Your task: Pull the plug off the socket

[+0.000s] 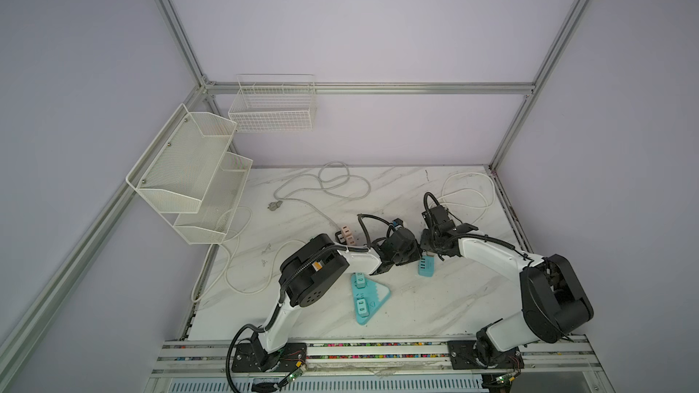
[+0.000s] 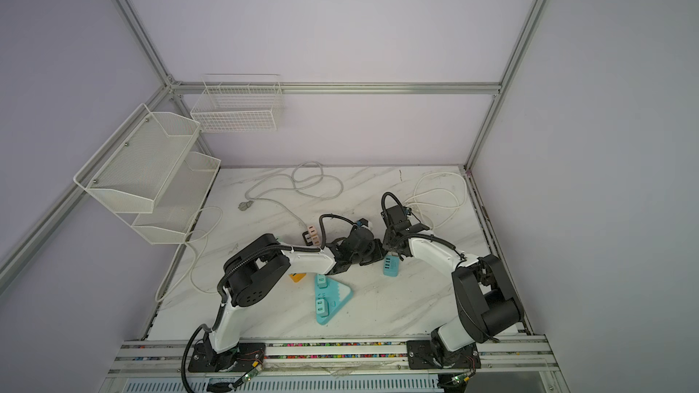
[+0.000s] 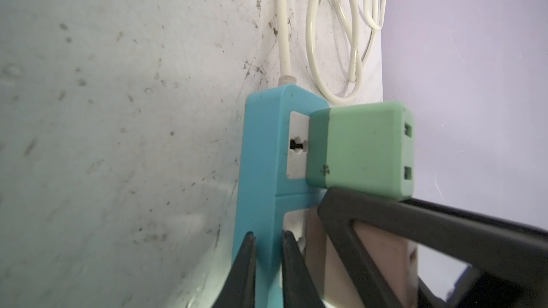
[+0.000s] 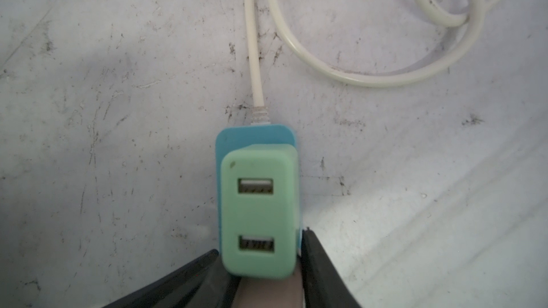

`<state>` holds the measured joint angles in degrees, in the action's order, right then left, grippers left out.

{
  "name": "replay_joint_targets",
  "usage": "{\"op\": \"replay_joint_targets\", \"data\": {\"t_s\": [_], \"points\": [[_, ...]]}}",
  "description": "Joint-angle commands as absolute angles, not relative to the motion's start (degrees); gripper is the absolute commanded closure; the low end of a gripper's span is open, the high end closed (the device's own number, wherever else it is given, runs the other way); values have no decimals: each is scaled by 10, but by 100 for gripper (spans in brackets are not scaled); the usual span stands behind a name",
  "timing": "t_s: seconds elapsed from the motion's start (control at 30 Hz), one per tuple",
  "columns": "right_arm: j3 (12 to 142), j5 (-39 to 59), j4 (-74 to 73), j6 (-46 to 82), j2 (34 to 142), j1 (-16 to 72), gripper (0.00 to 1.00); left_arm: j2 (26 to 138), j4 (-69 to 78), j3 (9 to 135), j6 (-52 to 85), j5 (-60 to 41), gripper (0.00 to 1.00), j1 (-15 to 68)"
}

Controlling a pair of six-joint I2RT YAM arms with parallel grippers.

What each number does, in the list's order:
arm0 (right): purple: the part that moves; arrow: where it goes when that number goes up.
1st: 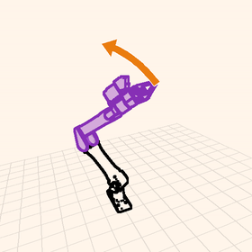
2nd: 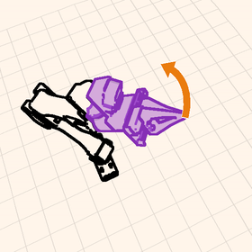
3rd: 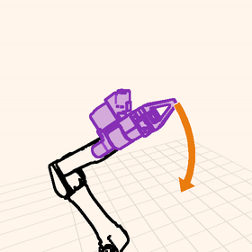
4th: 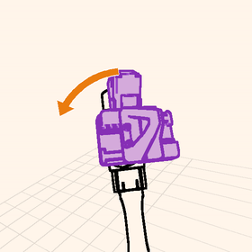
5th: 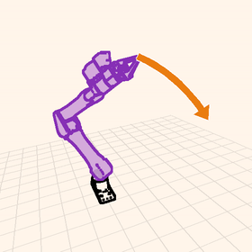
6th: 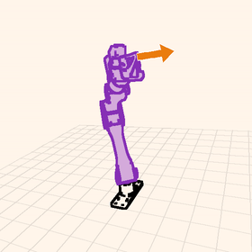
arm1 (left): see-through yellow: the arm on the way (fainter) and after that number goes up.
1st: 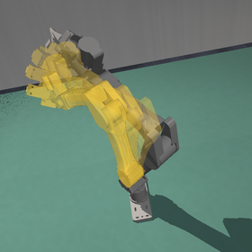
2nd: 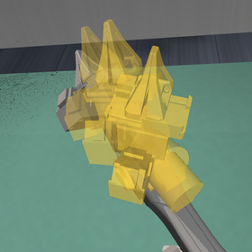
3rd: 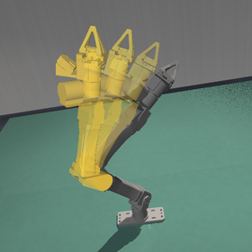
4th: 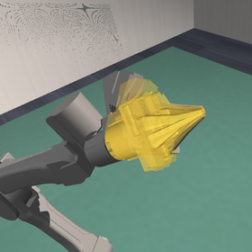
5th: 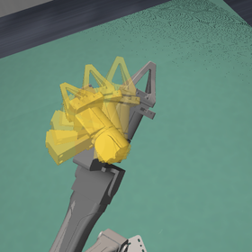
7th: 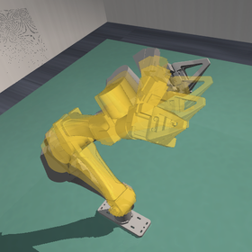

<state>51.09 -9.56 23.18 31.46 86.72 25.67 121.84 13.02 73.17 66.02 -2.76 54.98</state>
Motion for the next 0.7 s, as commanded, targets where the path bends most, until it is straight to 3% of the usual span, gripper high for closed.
{"op": "replay_joint_targets", "data": {"t_s": [0.0, 0.33, 0.67], "points": [[487, -68, 244, 323, 884, 280, 66, 1237, 89, 732, 653, -45, 84, 581], [487, -59, 229, 323, 893, 280, 75, 1220, 106, 726, 661, -69, 80, 583], [494, -68, 230, 334, 885, 280, 76, 1191, 154, 708, 662, -99, 72, 583]]}}
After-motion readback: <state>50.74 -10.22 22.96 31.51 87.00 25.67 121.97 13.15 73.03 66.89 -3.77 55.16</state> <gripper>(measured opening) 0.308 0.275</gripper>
